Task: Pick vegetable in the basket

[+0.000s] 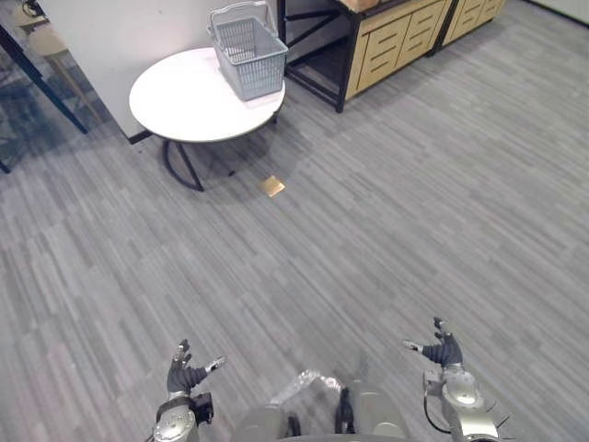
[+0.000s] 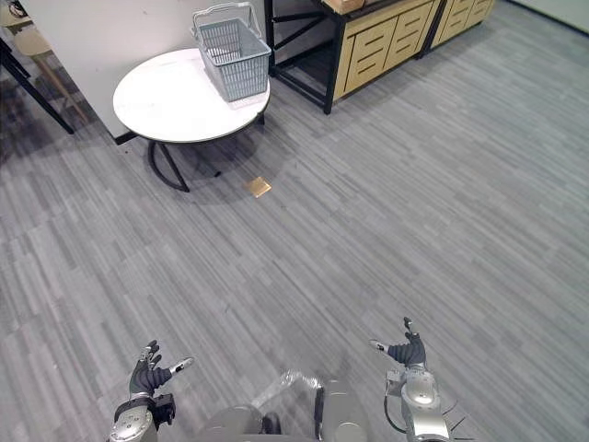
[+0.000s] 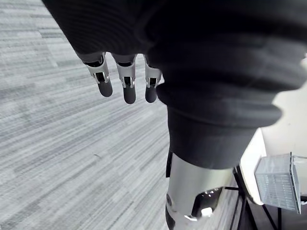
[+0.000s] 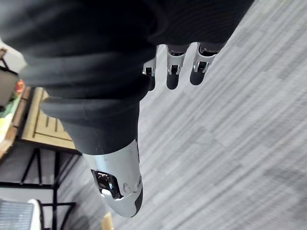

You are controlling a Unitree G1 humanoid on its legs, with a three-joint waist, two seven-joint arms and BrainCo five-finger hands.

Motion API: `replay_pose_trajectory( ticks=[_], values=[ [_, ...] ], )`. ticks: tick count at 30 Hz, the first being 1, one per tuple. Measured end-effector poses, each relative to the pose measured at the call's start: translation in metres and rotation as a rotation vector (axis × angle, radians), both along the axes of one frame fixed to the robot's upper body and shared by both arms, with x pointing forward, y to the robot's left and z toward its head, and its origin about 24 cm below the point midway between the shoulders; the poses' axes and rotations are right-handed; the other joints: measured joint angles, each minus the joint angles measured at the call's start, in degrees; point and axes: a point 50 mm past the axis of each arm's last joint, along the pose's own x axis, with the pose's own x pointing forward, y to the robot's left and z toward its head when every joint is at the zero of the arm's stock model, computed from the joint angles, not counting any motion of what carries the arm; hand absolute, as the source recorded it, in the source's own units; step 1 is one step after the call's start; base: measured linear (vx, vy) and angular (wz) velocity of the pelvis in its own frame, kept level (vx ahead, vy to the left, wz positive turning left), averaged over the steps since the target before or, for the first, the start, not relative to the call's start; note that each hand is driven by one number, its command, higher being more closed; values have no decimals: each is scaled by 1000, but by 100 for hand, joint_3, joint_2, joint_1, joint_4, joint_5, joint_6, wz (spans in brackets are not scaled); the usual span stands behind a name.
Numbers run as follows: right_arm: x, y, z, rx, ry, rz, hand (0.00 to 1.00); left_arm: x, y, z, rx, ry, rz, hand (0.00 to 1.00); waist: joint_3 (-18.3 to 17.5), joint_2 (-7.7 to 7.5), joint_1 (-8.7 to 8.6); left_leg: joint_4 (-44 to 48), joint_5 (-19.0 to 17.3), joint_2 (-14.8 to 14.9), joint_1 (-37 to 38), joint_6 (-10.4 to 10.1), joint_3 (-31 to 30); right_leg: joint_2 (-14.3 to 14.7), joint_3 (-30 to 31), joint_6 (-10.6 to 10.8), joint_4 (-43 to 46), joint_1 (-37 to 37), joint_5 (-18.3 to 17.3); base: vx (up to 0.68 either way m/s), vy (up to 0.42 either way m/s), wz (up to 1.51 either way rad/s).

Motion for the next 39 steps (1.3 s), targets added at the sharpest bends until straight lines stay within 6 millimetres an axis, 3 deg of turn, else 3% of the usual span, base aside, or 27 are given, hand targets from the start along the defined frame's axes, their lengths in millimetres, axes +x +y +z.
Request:
replay_pose_trajectory(
  ticks=[2,3,5,6,7,8,9,10,11,12,13,15,18,20,21,22,23,24,25,27,28,29,30,31,33,36,39],
  values=[
    [7,-1,7,-13,-34,-1,0,12,-1,5,5,-30,-13,0,24,15,-42,-369,-32,36,376,-58,-156,47,-161,-64,-699,-478,164,586,28,41],
    [10,-3,10,-16,-48,-4,0,19,-3,7,7,-48,-17,0,64,84,-90,-639,-26,113,617,-141,-262,80,-347,-132,-1228,-659,485,693,-13,47],
    [20,-1,16,-35,-69,37,0,32,-4,12,14,-79,-21,0,150,144,-141,-1175,40,288,1264,-433,-351,368,-624,-521,-2887,-959,1762,830,-42,40],
    [20,1,16,-33,-73,44,0,32,-2,12,18,-76,-21,0,134,114,-139,-1168,28,284,1408,-455,-432,399,-643,-657,-3140,-991,2048,826,-100,49],
    [18,1,16,-35,-70,42,0,30,-5,7,9,-56,-20,0,97,117,-225,-1070,-6,356,1702,-526,-629,411,-593,-1061,-3085,-963,3103,690,-117,34],
    [19,-2,17,-43,-69,40,0,32,-10,5,-9,-51,-21,0,120,342,-220,-906,49,524,1713,-649,-629,527,-748,-1250,-2785,-1012,2891,845,-140,31],
    [27,2,21,-34,-87,49,0,38,-15,6,-21,-62,-30,0,149,440,-221,-159,579,632,1374,-1303,-593,526,-803,-1338,-2280,-1042,2458,798,-142,8],
    [30,4,22,-32,-95,58,0,38,-19,5,-36,-65,-27,0,173,451,-241,960,1817,593,922,-1198,-576,527,-804,-1353,-2249,-677,2081,796,-149,15],
    [30,5,22,-31,-95,61,0,37,-20,4,-42,-62,-24,0,190,450,-233,1254,2170,608,812,-1264,-579,541,-789,-1336,-2325,-500,2014,828,-181,22],
    [34,12,23,-26,-105,85,0,34,-23,2,-54,-62,-22,0,246,467,-193,2965,2601,881,202,-1192,-496,709,-750,-1317,-2795,415,1818,939,-205,18],
    [34,19,22,-19,-106,107,0,35,-22,3,-51,-67,-22,0,300,395,-99,4091,2250,1104,-369,-760,-268,842,-637,-1395,-3166,1099,1755,760,-164,11],
    [40,30,25,3,-144,132,0,33,-20,5,-45,-75,-18,0,354,128,146,4603,1832,1101,-1210,-468,8,854,-343,-1375,-3736,1934,1615,666,-117,-26],
    [49,35,32,13,-186,141,0,25,-21,4,-44,-67,-16,0,392,94,276,3353,1393,923,-2326,-464,217,840,-182,-1277,-4278,2736,1385,612,-39,-22],
    [47,32,31,4,-179,138,0,23,-23,3,-39,-61,-29,0,447,43,379,1127,1502,550,-2501,-604,183,675,-56,-1129,-4329,3183,1015,673,67,-28],
    [47,30,32,0,-181,133,0,20,-25,2,-39,-51,-35,0,442,75,475,-173,1824,355,-2462,-758,153,623,49,-1020,-4370,3421,834,744,134,-53],
    [48,27,33,-4,-184,122,0,19,-26,2,-39,-54,-36,0,412,132,530,-922,2254,315,-2440,-673,80,623,180,-945,-4422,3563,697,626,144,-56],
    [48,28,33,-5,-185,122,0,18,-26,2,-35,-53,-35,0,406,123,586,-910,2679,279,-2408,-606,43,587,285,-881,-4416,3667,577,659,181,-59],
    [49,32,33,5,-187,129,0,17,-23,2,-26,-48,-34,0,337,-20,642,-720,2971,150,-2403,-135,82,389,392,-681,-4306,3751,409,698,194,-37],
    [51,35,38,1,-210,136,0,20,-27,3,-29,-56,-38,0,276,-118,626,-462,2630,18,-2426,27,194,172,442,-494,-3782,3571,294,718,193,-26],
    [54,39,46,-15,-245,156,0,19,-32,2,-37,-54,-42,0,271,-118,632,-239,2255,-44,-2197,141,310,39,567,-314,-2495,3200,256,621,170,-18],
    [56,42,50,-27,-263,175,0,16,-31,1,-35,-45,-41,0,273,-125,608,-176,2026,-100,-1926,185,321,-43,611,74,-1501,2926,425,769,218,-5],
    [60,49,57,-64,-293,211,0,14,-29,0,-28,-37,-41,0,271,-121,518,-161,1767,-170,-1530,271,270,-140,678,700,-108,2500,613,737,176,14],
    [67,59,67,-92,-332,258,0,13,-26,0,-18,-32,-42,0,272,-119,478,-177,1590,-214,-1135,325,164,-193,680,590,953,2118,493,717,148,21],
    [70,65,71,-103,-351,286,0,13,-26,0,-14,-31,-48,0,273,-117,477,-215,1542,-213,-914,363,131,-192,642,415,1270,1929,405,543,55,15],
    [79,89,91,-151,-440,399,0,13,-26,1,-5,-31,-55,0,276,-67,477,-531,1394,-129,-167,398,-175,-117,364,-239,1404,1270,118,488,-1,10],
    [87,119,114,-183,-558,528,0,16,-27,1,-1,-30,-77,0,266,4,412,-707,1165,67,342,246,-454,31,136,-348,136,489,83,522,-97,50],
    [94,133,128,-210,-613,592,0,19,-37,-3,-11,-17,-124,0,221,-66,318,-705,964,107,716,-74,-936,27,571,-130,-2366,284,1067,460,-196,102]
  ],
)
